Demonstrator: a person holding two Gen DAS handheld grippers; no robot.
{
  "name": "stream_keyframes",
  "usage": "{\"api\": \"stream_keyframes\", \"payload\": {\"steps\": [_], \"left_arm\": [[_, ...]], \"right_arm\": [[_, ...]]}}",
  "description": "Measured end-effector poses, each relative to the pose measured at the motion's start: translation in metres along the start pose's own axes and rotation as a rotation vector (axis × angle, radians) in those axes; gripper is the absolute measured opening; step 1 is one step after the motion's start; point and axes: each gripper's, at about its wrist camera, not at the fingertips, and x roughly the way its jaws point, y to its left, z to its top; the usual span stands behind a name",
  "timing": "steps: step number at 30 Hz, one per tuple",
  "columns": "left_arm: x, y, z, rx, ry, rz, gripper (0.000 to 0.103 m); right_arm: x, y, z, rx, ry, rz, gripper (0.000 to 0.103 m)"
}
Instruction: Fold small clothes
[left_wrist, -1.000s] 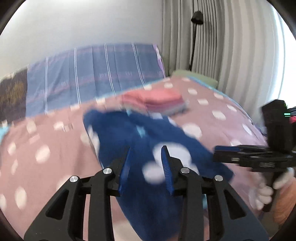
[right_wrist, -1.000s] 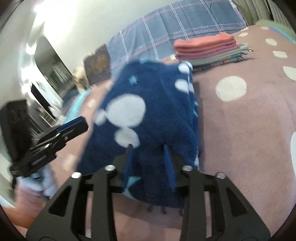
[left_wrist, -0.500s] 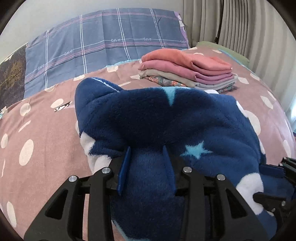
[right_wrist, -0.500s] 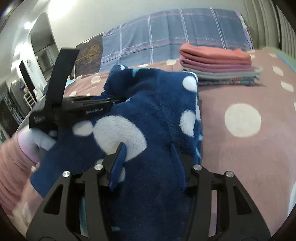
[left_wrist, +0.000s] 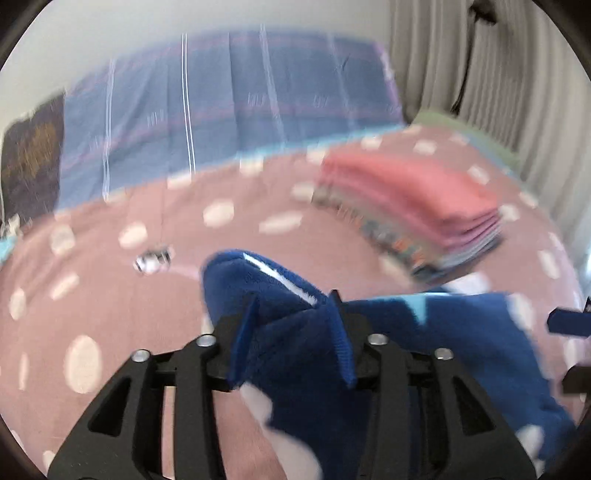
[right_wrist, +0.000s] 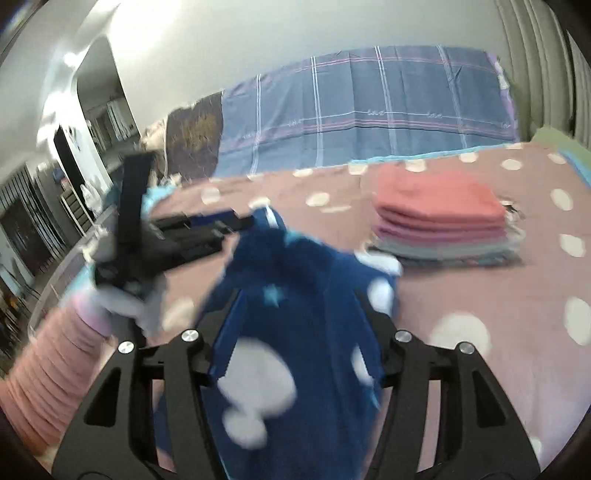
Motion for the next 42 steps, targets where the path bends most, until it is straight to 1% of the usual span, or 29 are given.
{"api": "stream_keyframes", "payload": {"steps": [1, 2, 3, 4, 5, 6, 9, 12, 13, 15, 17, 19, 20, 21, 22, 23, 24, 25, 26, 27, 28, 29, 30, 33, 35, 37, 39, 40, 42], "left_arm": [[0.029, 0.0, -0.011, 0.023, 0.05, 0.023, 0.054], [0.042, 0.001, -0.021, 0.025, 0.051, 0.016, 0.055], [0.048, 0.005, -0.025, -0.011, 0.025, -0.006, 0.055], [0.05, 0.01, -0.026, -0.071, 0.012, -0.034, 0.055], [0.051, 0.011, -0.026, -0.09, 0.01, -0.045, 0.055], [0.051, 0.009, -0.025, -0.065, 0.006, -0.038, 0.055], [0.05, 0.008, -0.025, -0.041, 0.007, -0.028, 0.056], [0.041, 0.007, -0.025, -0.027, -0.015, -0.008, 0.056], [0.032, 0.007, -0.022, -0.014, -0.023, -0.004, 0.056], [0.012, 0.009, -0.017, -0.022, -0.037, -0.015, 0.056], [-0.019, 0.015, -0.012, -0.052, -0.095, -0.029, 0.056], [-0.045, 0.018, -0.01, -0.069, -0.15, -0.074, 0.056], [-0.058, 0.018, -0.011, -0.075, -0.171, -0.116, 0.056], [-0.065, 0.016, -0.013, -0.07, -0.174, -0.148, 0.056], [-0.067, 0.012, -0.016, -0.054, -0.164, -0.171, 0.056], [-0.062, 0.003, -0.022, -0.01, -0.13, -0.173, 0.056], [-0.048, -0.007, -0.029, 0.048, -0.076, -0.139, 0.057], [-0.017, -0.021, -0.045, 0.137, 0.032, -0.043, 0.063], [-0.006, -0.024, -0.055, 0.16, 0.026, -0.017, 0.064], [-0.002, -0.018, -0.06, 0.109, -0.009, -0.05, 0.064], [0.0, -0.01, -0.06, 0.042, 0.002, -0.084, 0.065], [0.001, -0.009, -0.059, 0.03, 0.003, -0.084, 0.065], [0.0, -0.012, -0.059, 0.05, -0.005, -0.067, 0.065], [-0.006, -0.016, -0.057, 0.062, 0.001, -0.036, 0.065], [-0.021, -0.02, -0.055, 0.063, -0.013, -0.007, 0.063], [-0.042, -0.021, -0.055, 0.039, -0.031, -0.003, 0.062], [-0.072, -0.021, -0.061, 0.038, -0.073, -0.041, 0.062], [-0.092, -0.023, -0.066, 0.052, -0.104, -0.07, 0.063], [-0.119, -0.028, -0.078, 0.074, -0.138, -0.133, 0.063]], "right_arm": [[0.018, -0.001, 0.0, 0.01, 0.032, -0.006, 0.058], [0.049, -0.006, -0.006, 0.007, 0.104, -0.081, 0.058], [0.077, -0.016, -0.017, 0.011, 0.175, -0.146, 0.057], [0.106, -0.032, -0.035, 0.026, 0.197, -0.147, 0.057], [0.106, -0.042, -0.04, 0.07, 0.162, -0.11, 0.057], [0.102, -0.045, -0.038, 0.097, 0.152, -0.094, 0.056], [0.102, -0.038, -0.04, 0.065, 0.142, -0.123, 0.056], [0.105, -0.036, -0.039, 0.055, 0.147, -0.13, 0.056], [0.104, -0.035, -0.039, 0.051, 0.144, -0.128, 0.056], [0.109, -0.033, -0.037, 0.038, 0.143, -0.122, 0.056], [0.108, -0.035, -0.038, 0.024, 0.149, -0.121, 0.056], [0.106, -0.037, -0.036, 0.025, 0.148, -0.124, 0.057], [0.102, -0.037, -0.037, 0.026, 0.145, -0.125, 0.057], [0.097, -0.038, -0.038, 0.028, 0.142, -0.125, 0.057], [0.096, -0.036, -0.04, 0.03, 0.139, -0.126, 0.057], [0.095, -0.036, -0.04, 0.031, 0.135, -0.126, 0.057], [0.095, -0.036, -0.041, 0.031, 0.133, -0.127, 0.057], [0.095, -0.036, -0.041, 0.033, 0.131, -0.126, 0.057], [0.093, -0.036, -0.043, 0.034, 0.13, -0.125, 0.057], [0.092, -0.037, -0.044, 0.037, 0.13, -0.123, 0.057], [0.092, -0.038, -0.044, 0.046, 0.135, -0.121, 0.057], [0.094, -0.038, -0.044, 0.051, 0.139, -0.125, 0.057], [0.094, -0.039, -0.044, 0.053, 0.139, -0.124, 0.057], [0.095, -0.041, -0.042, 0.05, 0.147, -0.123, 0.057], [0.095, -0.039, -0.04, 0.041, 0.153, -0.13, 0.057], [0.09, -0.035, -0.039, 0.028, 0.15, -0.135, 0.057], [0.071, -0.031, -0.035, 0.07, 0.14, -0.133, 0.055], [0.051, -0.03, -0.034, 0.131, 0.124, -0.117, 0.054], [0.017, -0.025, -0.036, 0.188, 0.071, -0.054, 0.046]]}}
